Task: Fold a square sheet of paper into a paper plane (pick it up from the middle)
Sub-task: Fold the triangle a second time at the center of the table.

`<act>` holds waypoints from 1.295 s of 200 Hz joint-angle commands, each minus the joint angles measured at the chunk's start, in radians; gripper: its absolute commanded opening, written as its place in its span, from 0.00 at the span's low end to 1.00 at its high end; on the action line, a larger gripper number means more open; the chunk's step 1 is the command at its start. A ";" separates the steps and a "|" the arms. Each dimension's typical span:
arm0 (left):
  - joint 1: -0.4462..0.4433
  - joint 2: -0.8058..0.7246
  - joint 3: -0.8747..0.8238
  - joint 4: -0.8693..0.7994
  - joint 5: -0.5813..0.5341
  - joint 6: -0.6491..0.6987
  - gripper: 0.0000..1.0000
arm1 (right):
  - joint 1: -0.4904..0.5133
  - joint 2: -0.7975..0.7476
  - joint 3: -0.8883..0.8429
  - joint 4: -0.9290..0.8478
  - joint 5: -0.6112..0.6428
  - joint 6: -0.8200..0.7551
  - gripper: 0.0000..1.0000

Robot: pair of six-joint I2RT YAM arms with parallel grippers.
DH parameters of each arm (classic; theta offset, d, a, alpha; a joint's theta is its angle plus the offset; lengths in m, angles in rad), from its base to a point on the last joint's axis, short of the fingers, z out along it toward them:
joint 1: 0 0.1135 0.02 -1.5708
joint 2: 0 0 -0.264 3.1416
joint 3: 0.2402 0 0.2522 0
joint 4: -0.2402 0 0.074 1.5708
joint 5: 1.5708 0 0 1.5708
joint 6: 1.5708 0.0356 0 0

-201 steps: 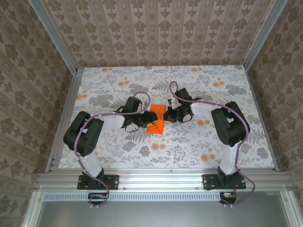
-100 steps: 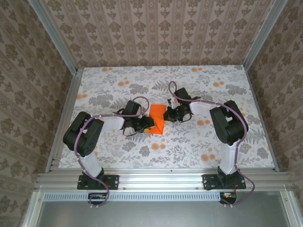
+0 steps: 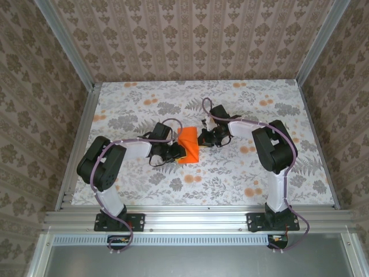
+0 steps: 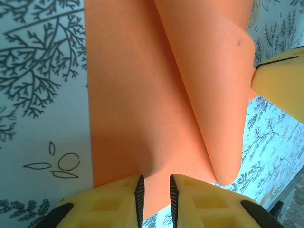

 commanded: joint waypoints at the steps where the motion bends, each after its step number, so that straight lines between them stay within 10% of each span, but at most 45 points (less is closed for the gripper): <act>1: -0.002 0.019 0.024 -0.055 -0.017 0.031 0.23 | 0.007 0.019 0.028 -0.036 0.000 -0.027 0.02; 259: -0.051 0.078 0.145 -0.310 -0.135 0.203 0.05 | 0.015 0.087 0.089 -0.036 -0.035 -0.084 0.07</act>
